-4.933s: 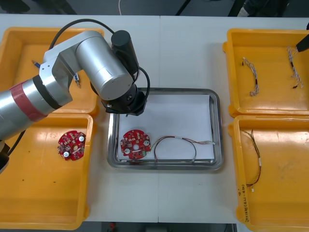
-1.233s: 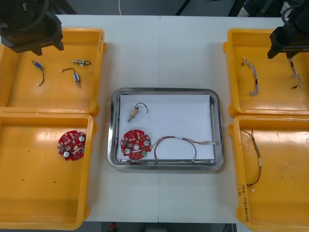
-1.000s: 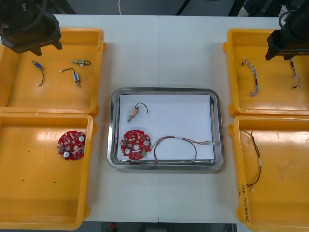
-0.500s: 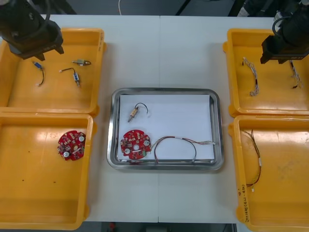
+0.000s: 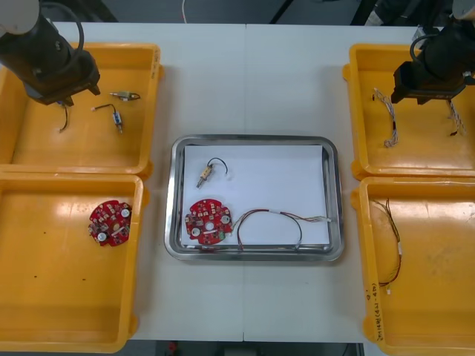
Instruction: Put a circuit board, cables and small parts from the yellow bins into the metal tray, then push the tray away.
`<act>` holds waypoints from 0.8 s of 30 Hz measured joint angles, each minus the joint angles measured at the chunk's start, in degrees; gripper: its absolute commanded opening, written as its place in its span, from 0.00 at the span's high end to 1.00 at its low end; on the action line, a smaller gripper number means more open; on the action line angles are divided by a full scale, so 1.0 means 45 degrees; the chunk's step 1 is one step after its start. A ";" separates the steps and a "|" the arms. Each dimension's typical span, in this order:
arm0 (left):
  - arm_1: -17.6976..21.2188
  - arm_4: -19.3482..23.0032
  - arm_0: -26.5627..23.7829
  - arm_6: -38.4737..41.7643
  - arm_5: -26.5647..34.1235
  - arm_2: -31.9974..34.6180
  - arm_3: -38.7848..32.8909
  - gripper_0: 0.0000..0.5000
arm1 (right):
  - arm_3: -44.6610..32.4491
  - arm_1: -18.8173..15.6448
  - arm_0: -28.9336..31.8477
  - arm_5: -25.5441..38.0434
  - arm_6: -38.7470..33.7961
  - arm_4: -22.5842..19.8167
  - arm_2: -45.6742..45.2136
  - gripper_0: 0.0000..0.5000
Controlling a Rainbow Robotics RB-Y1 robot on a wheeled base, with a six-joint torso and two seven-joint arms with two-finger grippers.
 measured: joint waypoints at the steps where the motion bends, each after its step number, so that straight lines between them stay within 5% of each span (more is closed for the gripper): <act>1: -0.0021 0.0019 0.0000 -0.0001 -0.0118 -0.0104 0.0117 0.00 | 0.0000 0.0018 0.0019 -0.0096 0.0000 0.0000 -0.0039 0.00; 24: -0.0817 0.0387 0.0000 -0.0003 -0.2268 -0.2009 0.1677 0.00 | 0.0000 0.0421 0.1105 -0.1060 0.0000 -0.0121 -0.0071 0.00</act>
